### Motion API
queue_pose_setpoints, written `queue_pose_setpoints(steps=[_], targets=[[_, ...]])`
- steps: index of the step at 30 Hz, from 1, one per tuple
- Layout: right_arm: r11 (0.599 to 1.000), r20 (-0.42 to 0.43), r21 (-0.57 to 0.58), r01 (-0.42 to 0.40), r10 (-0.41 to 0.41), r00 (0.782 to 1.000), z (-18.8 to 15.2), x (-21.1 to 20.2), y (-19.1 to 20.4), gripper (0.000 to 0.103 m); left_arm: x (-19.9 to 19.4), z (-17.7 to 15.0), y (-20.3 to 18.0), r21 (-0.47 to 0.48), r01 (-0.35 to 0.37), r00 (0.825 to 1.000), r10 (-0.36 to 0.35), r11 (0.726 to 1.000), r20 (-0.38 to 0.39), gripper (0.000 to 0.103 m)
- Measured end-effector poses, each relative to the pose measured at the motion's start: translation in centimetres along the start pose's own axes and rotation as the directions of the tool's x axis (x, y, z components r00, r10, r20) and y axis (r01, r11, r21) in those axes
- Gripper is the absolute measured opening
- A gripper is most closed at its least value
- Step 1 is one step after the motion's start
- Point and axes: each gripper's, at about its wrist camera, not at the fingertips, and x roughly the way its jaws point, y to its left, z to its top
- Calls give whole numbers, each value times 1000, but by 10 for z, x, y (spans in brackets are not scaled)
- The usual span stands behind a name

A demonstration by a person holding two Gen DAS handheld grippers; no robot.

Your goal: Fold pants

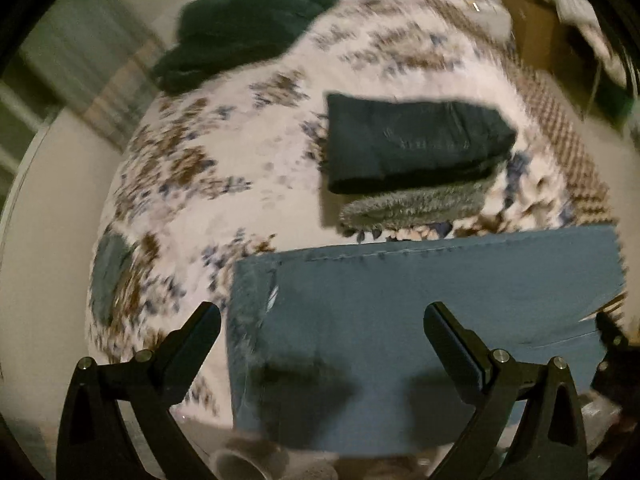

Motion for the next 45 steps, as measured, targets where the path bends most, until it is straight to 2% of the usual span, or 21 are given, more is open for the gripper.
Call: queue_pose_setpoints(steps=[4, 10, 13, 17, 20, 21, 22, 23, 24, 25, 26, 27, 28, 29, 33, 38, 41, 45], targets=[[993, -49, -108, 42, -47, 998, 41, 103, 37, 103, 94, 18, -38, 133, -11, 999, 17, 991, -43, 103], [979, -139, -198, 45, -73, 988, 62, 218, 53, 101, 199, 29, -90, 316, 9, 997, 15, 949, -73, 103], [970, -174, -242, 9, -52, 983, 63, 250, 55, 99, 226, 31, -106, 404, 17, 997, 16, 914, -79, 103], [949, -197, -309, -66, 4, 980, 74, 279, 61, 99, 244, 32, -119, 503, 44, 996, 1, 863, -88, 103], [933, -220, -337, -124, 50, 974, 77, 291, 62, 95, 246, 37, -119, 517, 82, 993, -27, 852, -112, 100], [931, -231, -334, -150, 73, 970, 78, 293, 61, 92, 246, 40, -115, 506, 122, 989, -60, 854, -138, 94], [930, -243, -321, -180, 103, 965, 80, 294, 58, 86, 246, 43, -111, 484, 195, 976, -119, 853, -183, 73], [927, -249, -318, -199, 121, 961, 80, 294, 58, 77, 245, 44, -107, 459, 261, 960, -176, 849, -220, 55], [920, -256, -314, -233, 154, 954, 80, 292, 58, 70, 241, 45, -105, 452, 294, 950, -209, 842, -230, 47], [916, -259, -305, -258, 181, 949, 79, 289, 57, 54, 235, 44, -105, 463, 322, 943, -234, 826, -237, 26], [915, -255, -302, -268, 193, 947, 79, 286, 58, 36, 229, 43, -106, 477, 333, 940, -244, 814, -239, 11], [918, -240, -299, -263, 194, 951, 78, 281, 57, 28, 224, 42, -107, 486, 321, 945, -238, 813, -226, 9], [919, -227, -296, -259, 196, 954, 78, 277, 55, 18, 217, 41, -107, 492, 306, 950, -231, 815, -209, 6], [922, -208, -289, -256, 201, 957, 76, 272, 53, 13, 210, 42, -105, 489, 297, 954, -232, 820, -192, 4], [939, -123, -249, -239, 214, 969, 63, 243, 40, 9, 171, 43, -90, 399, 284, 959, -261, 872, -113, 4], [953, -1, -222, -206, 211, 978, 33, 191, 27, 6, 108, 38, -71, 297, 263, 963, -267, 918, -27, 3], [958, 55, -212, -192, 208, 977, -4, 158, 22, 5, 72, 7, -71, 229, 246, 966, -257, 942, 20, 3], [960, 98, -205, -192, 216, 971, -69, 121, 19, 5, 58, -51, -64, 150, 234, 969, -243, 961, 46, 3]])
